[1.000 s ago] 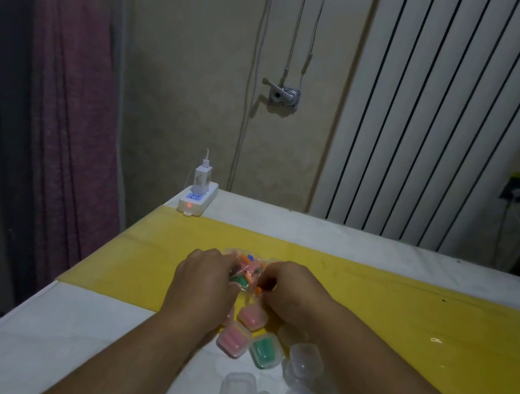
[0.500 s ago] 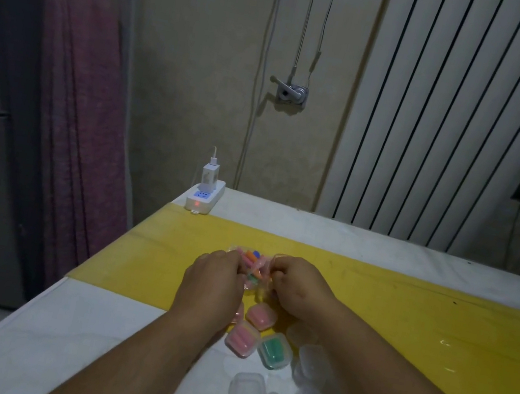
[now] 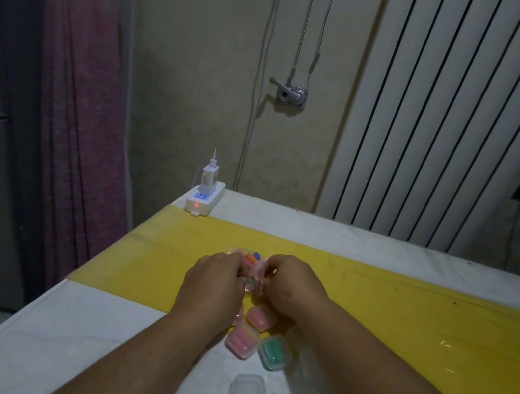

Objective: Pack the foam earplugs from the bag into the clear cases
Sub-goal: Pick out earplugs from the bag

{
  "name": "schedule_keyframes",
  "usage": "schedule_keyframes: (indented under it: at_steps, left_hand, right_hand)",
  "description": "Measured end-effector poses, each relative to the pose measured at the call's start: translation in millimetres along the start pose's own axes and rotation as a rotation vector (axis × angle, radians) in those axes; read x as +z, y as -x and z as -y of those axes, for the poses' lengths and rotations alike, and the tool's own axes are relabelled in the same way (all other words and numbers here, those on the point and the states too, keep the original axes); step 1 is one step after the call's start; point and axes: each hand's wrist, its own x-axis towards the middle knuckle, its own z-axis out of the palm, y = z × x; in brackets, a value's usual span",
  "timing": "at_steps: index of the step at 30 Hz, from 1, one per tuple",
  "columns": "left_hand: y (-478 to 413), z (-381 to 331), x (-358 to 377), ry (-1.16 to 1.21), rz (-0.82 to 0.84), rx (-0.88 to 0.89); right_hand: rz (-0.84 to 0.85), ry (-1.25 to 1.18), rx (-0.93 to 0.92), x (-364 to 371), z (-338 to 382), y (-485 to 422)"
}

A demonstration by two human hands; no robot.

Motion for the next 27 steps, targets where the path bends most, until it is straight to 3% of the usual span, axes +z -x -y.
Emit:
schedule_keyframes:
  at_steps: [13, 19, 23, 25, 27]
  left_hand:
    - [1, 1, 1, 0.002, 0.002, -0.006]
    - [2, -1, -2, -0.008, 0.003, -0.019]
    - [5, -8, -9, -0.106, -0.032, 0.008]
    - [7, -18, -16, -0.026, -0.09, 0.061]
    - [13, -32, -23, 0.236, -0.091, 0.099]
  right_hand:
    - [-0.061, -0.077, 0.031, -6, 2, 0]
    - [-0.084, -0.033, 0.142, -27, -15, 14]
    - [-0.138, -0.171, 0.128, -37, -27, 37]
    - [-0.171, -0.238, 0.08, -41, -31, 52]
    - [-0.223, -0.277, 0.027, -43, -32, 67]
